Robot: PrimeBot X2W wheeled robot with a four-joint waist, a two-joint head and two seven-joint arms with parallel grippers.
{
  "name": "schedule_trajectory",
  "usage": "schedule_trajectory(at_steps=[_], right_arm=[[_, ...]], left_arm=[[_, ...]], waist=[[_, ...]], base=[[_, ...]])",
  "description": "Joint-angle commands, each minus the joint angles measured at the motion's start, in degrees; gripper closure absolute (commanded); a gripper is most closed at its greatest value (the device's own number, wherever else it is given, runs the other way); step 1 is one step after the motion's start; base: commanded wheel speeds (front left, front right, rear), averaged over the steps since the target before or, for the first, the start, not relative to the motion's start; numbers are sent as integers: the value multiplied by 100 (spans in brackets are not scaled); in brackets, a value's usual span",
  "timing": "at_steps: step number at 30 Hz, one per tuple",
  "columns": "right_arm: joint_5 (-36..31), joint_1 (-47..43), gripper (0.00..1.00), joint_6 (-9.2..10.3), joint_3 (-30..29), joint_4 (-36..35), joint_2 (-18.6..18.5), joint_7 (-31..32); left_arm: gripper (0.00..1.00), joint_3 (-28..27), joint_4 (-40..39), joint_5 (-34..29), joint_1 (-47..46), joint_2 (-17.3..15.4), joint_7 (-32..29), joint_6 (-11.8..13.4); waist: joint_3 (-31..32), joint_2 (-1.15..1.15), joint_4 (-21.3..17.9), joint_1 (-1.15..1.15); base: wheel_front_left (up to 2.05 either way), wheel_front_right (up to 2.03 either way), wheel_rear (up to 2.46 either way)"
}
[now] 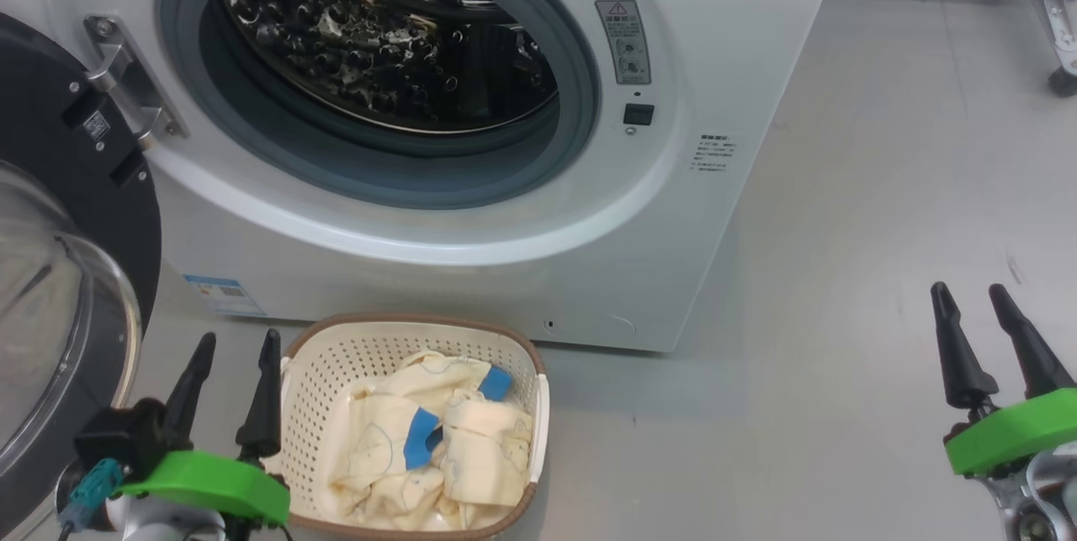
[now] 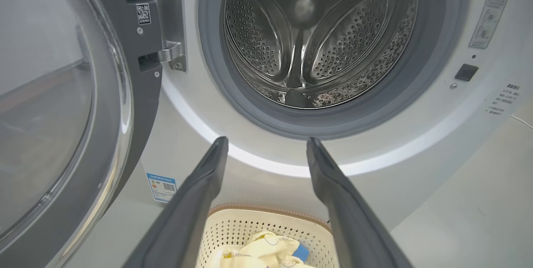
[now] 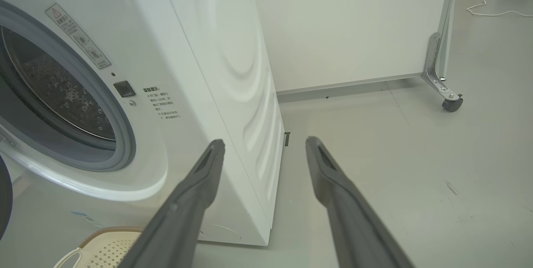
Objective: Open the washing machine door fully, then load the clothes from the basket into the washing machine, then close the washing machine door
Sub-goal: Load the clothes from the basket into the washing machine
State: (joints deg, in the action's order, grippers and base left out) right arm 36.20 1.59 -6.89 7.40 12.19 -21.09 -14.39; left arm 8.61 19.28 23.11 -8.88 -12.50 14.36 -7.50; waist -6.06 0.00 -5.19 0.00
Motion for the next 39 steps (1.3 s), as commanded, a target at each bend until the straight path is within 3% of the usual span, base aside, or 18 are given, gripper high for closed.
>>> schedule_trajectory(at_steps=[1,24,39], right_arm=[[-64,229,0,-59,69,-194,-114,-61],[-152,890,0,-59,4,-450,227,-61],[-186,1401,0,-59,-53,-572,412,-61]], left_arm=[[0,-227,-104,-38,-218,-92,63,1],[0,630,2045,342,-1193,146,63,1],[0,2093,3487,1312,-2303,193,63,1]], waist=[[-42,0,-14,0],[-1252,0,-236,0],[-2207,0,-476,0]], base=[[0,0,0],[0,0,0],[0,0,0]])
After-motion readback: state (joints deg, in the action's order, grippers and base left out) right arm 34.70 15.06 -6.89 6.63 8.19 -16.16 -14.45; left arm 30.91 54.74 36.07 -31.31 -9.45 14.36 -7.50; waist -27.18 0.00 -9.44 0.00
